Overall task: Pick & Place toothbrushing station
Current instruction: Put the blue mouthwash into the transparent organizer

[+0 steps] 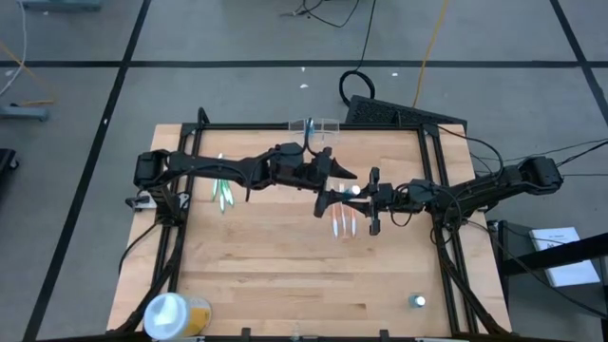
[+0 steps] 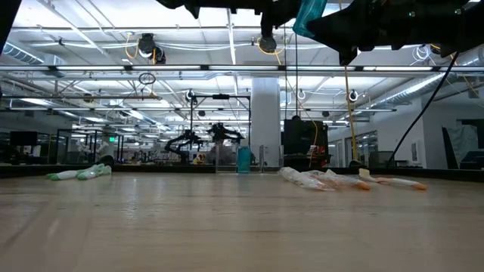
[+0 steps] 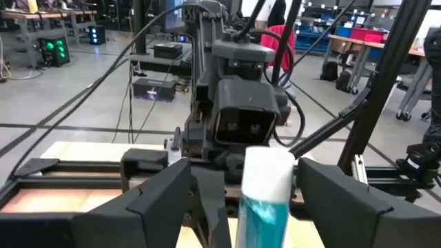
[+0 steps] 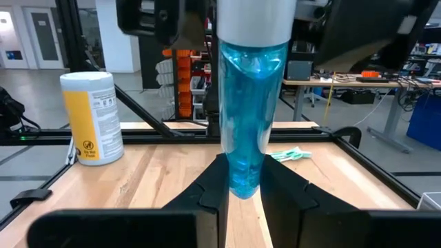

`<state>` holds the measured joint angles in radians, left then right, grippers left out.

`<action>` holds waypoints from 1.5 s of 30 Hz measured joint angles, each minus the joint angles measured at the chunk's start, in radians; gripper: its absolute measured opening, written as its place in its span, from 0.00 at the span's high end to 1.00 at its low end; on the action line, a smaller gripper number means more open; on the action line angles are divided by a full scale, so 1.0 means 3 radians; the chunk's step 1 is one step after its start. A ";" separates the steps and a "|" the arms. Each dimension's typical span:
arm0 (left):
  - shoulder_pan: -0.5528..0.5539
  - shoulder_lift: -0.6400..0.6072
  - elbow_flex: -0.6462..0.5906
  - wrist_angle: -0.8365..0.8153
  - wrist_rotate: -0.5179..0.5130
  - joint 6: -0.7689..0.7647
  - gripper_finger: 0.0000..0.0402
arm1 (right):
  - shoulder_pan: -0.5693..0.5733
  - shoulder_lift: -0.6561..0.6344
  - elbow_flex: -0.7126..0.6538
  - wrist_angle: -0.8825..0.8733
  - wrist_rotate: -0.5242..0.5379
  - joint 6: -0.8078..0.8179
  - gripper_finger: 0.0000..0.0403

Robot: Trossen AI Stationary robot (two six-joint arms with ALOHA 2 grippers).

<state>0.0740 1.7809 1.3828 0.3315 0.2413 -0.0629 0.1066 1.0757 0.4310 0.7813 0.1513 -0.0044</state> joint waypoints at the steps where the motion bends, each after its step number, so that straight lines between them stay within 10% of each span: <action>1: 0.0000 0.0000 0.0019 -0.0028 0.0000 0.0010 0.35 | 0.0000 0.0000 -0.0001 0.0000 0.0000 0.0000 0.86; 27: -0.0001 0.0083 0.0116 -0.0114 0.0013 0.0026 0.43 | 0.0000 0.0000 -0.0001 -0.0002 0.0001 0.0037 0.86; 45: -0.0002 0.0084 0.0116 -0.0054 0.0084 0.0050 0.75 | -0.0002 -0.0001 -0.0001 -0.0016 0.0002 0.0053 0.86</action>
<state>0.0734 1.8061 1.4177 0.3152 0.2665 -0.0479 0.1061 1.0756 0.4309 0.7765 0.1518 0.0116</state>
